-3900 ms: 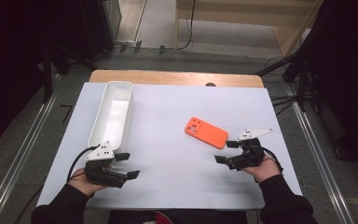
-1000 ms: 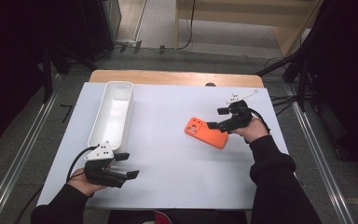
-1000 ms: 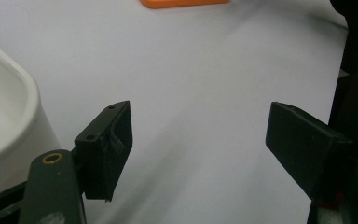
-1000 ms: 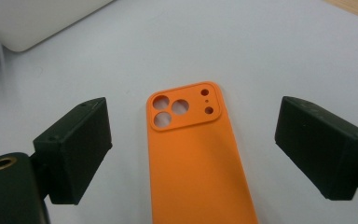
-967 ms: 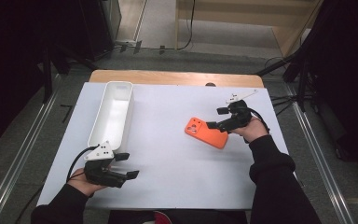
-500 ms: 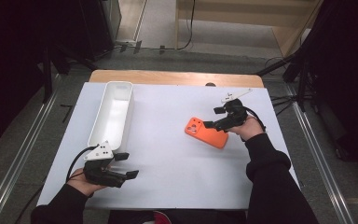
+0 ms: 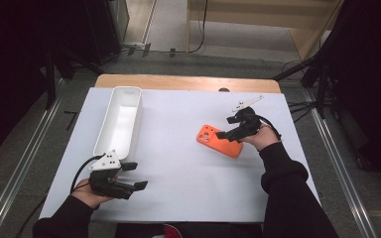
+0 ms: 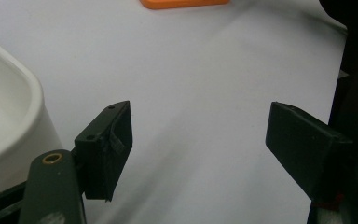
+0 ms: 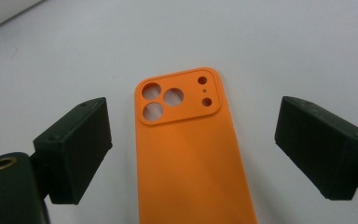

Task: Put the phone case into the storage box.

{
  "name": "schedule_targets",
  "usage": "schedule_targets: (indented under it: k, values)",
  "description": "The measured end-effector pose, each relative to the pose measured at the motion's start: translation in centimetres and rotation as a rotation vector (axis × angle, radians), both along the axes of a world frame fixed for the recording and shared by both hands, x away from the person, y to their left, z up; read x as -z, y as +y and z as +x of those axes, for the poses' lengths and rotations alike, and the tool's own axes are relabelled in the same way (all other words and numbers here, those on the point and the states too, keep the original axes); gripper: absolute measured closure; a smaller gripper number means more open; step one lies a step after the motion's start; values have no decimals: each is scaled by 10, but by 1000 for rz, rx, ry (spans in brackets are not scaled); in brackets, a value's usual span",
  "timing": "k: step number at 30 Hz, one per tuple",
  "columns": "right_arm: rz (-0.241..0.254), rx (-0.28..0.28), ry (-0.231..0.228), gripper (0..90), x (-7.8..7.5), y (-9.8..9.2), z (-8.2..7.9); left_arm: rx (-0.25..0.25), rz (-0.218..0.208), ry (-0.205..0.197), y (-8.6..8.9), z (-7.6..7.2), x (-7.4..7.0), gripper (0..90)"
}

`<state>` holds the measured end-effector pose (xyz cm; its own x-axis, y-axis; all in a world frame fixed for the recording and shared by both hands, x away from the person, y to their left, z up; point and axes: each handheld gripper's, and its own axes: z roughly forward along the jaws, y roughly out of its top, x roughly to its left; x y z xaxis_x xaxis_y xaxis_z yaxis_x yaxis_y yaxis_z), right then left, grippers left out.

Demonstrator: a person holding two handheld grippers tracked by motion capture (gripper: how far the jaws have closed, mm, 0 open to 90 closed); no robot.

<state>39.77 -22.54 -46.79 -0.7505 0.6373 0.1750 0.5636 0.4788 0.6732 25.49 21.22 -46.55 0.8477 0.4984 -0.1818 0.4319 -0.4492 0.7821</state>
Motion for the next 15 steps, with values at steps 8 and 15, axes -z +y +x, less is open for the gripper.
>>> schedule_targets:
  k: [8, 15]
  values:
    - [-31, -7, 8, 98, 4, 1, 1, 1, 0, -2, 0, 0, 0, 235]
    - [-59, -9, 15, 98, 8, 2, 1, 1, 2, 0, 0, 0, 0, 235]
